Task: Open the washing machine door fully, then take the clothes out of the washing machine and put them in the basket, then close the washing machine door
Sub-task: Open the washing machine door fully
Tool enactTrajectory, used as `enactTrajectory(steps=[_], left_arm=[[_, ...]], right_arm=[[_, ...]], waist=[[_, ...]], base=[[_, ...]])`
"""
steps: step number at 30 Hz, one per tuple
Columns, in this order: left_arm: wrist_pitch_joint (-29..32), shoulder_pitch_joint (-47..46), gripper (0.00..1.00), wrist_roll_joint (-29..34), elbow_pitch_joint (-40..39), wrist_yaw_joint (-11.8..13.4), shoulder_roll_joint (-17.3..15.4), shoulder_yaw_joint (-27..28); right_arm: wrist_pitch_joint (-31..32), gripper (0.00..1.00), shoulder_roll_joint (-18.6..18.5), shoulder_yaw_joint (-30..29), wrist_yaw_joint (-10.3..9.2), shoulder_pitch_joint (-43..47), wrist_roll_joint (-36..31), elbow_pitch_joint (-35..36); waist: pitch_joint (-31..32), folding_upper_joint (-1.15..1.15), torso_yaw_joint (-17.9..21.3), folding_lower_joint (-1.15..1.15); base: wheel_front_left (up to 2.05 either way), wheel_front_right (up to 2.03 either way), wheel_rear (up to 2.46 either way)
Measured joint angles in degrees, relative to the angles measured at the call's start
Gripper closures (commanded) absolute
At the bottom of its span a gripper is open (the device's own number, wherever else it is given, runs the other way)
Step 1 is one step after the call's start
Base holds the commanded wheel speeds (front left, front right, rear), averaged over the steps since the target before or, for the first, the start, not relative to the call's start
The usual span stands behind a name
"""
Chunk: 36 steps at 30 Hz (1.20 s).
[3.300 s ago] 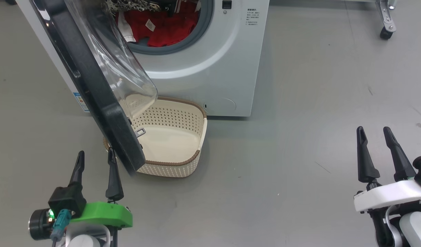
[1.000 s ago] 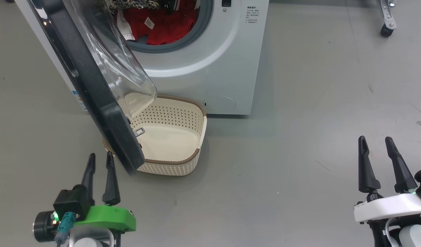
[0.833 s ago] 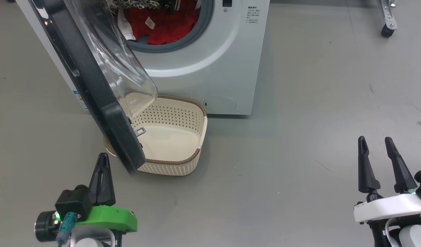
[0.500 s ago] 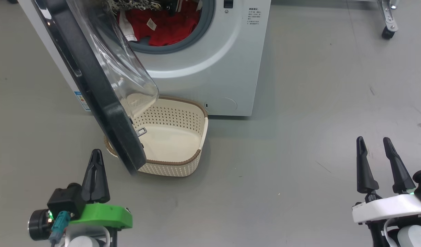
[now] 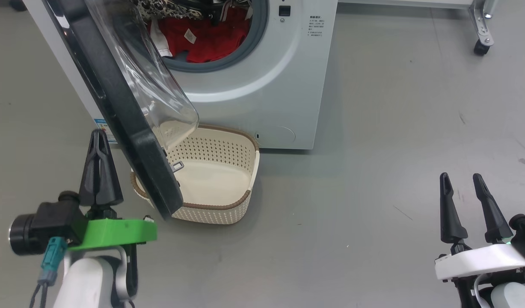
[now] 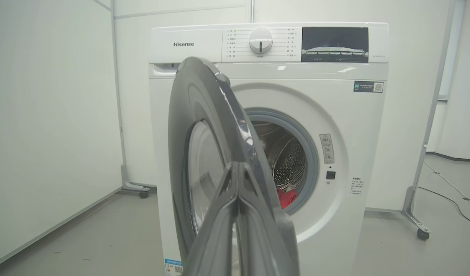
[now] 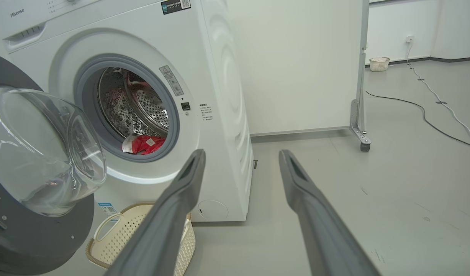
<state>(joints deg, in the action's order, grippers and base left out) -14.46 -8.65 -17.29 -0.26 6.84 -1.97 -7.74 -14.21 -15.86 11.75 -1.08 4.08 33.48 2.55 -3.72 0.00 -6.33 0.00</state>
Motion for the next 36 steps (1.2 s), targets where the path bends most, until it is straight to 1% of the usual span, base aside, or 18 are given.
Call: enactTrajectory(steps=[6,13,16,21,27,36], left_arm=[[-0.26,-4.82,1.0,1.72,-4.1,0.01,0.01,-0.87],[-0.3,-8.65,1.0,3.33,-5.45,0.0,0.03,-4.13],[-0.13,-9.28,1.0,4.16,-4.1,-0.08,0.05,-5.76],[2.26,-9.27,1.0,4.13,-1.54,-0.1,0.03,-8.09],[5.45,-8.85,1.0,1.31,2.64,-0.1,0.03,-11.23],[9.07,-7.0,1.0,0.16,8.24,-0.1,0.0,-12.35]], right_arm=[[-0.01,0.0,0.44,-0.08,0.01,0.01,-0.63,-0.1],[-0.25,0.0,1.12,-0.07,0.46,0.01,-0.83,-0.19],[-0.25,0.0,1.36,0.02,0.53,0.0,-0.85,-0.33],[-0.25,0.0,1.62,0.11,1.0,-0.01,-0.87,-0.67],[-0.25,0.0,2.02,-0.4,1.01,-0.01,-0.94,-0.78],[-0.25,0.0,2.54,-0.7,1.03,-0.02,-1.23,-0.92]], waist=[[0.15,0.0,0.12,0.0],[0.12,0.0,0.67,0.0],[0.06,0.0,1.21,0.0],[-0.01,0.0,2.31,0.0],[-0.3,0.0,3.28,0.0],[-0.58,0.0,4.05,0.0]], base=[[0.0,0.0,0.0],[0.0,0.0,0.0],[0.0,0.0,0.0],[0.0,0.0,0.0],[0.0,0.0,0.0],[0.0,0.0,0.0]])
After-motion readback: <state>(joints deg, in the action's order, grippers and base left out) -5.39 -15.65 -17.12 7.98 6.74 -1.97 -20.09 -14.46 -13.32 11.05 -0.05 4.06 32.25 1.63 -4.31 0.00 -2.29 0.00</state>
